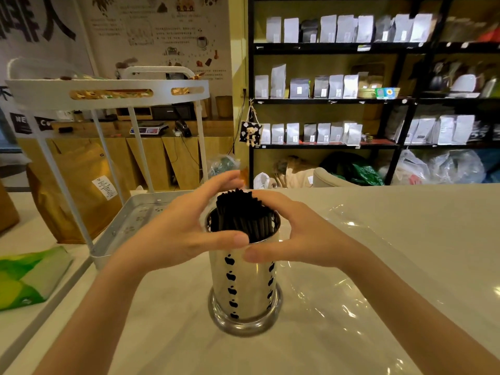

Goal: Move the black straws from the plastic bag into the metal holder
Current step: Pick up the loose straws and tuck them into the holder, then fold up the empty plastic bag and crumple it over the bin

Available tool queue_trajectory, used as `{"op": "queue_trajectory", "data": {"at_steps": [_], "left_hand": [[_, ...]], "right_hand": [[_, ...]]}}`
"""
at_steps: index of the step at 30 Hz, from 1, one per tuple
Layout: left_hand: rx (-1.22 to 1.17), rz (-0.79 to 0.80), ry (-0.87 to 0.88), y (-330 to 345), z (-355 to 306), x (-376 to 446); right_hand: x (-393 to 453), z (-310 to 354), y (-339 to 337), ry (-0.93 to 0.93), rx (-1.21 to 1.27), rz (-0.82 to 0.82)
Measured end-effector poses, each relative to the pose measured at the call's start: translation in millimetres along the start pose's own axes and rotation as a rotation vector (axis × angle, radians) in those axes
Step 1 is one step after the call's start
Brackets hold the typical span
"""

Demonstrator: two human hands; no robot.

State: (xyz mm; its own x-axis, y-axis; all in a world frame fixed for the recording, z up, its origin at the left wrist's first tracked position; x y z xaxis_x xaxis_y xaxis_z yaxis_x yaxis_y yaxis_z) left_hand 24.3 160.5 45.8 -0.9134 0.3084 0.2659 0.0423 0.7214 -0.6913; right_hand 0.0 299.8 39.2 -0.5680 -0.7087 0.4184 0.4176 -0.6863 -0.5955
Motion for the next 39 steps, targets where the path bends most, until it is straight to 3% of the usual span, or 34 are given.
{"op": "queue_trajectory", "data": {"at_steps": [4,7,10,12,16,20,22,27,32,35,39], "left_hand": [[0.202,-0.252,0.100,-2,-26,-9],[0.269,-0.434,0.234,13,-57,-22],[0.232,-0.487,0.415,46,-85,-33],[0.148,-0.432,0.470,73,-91,-34],[-0.039,-0.142,0.198,128,-65,-20],[0.191,0.232,-0.183,191,-16,-11],[0.328,0.333,-0.310,206,-1,-8],[0.755,0.260,-0.372,227,28,22],[0.865,0.225,-0.459,230,43,40],[0.848,0.129,-0.377,230,40,48],[0.732,0.017,-0.289,230,40,57]], "right_hand": [[-16,-12,-13,0.106,0.008,0.001],[-34,-16,-30,0.184,0.117,-0.090],[-59,-21,-52,0.257,0.142,-0.251],[-79,-31,-64,0.311,0.134,-0.357],[-114,-57,-85,0.415,0.156,-0.569],[-145,-110,-101,0.596,0.052,-0.651],[-159,-140,-105,0.682,-0.033,-0.643],[-181,-190,-109,0.917,-0.473,-0.415],[-194,-209,-112,1.059,-0.756,-0.253],[-194,-213,-115,1.065,-0.724,-0.283],[-199,-211,-121,1.021,-0.552,-0.473]]}}
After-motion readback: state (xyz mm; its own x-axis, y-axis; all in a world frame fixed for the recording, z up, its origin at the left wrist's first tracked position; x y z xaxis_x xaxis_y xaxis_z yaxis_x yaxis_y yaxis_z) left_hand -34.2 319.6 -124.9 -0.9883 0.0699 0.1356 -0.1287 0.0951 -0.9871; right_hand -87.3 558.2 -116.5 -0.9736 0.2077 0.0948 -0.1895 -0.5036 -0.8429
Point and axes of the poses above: each hand's wrist, its own x-axis towards the middle knuckle, its own y-axis out of the palm, z = x × y, the point moved 5 cm from there along x, towards the middle knuckle, and after that the axes turned 3 degrees about -y, right-handed, at the moved point
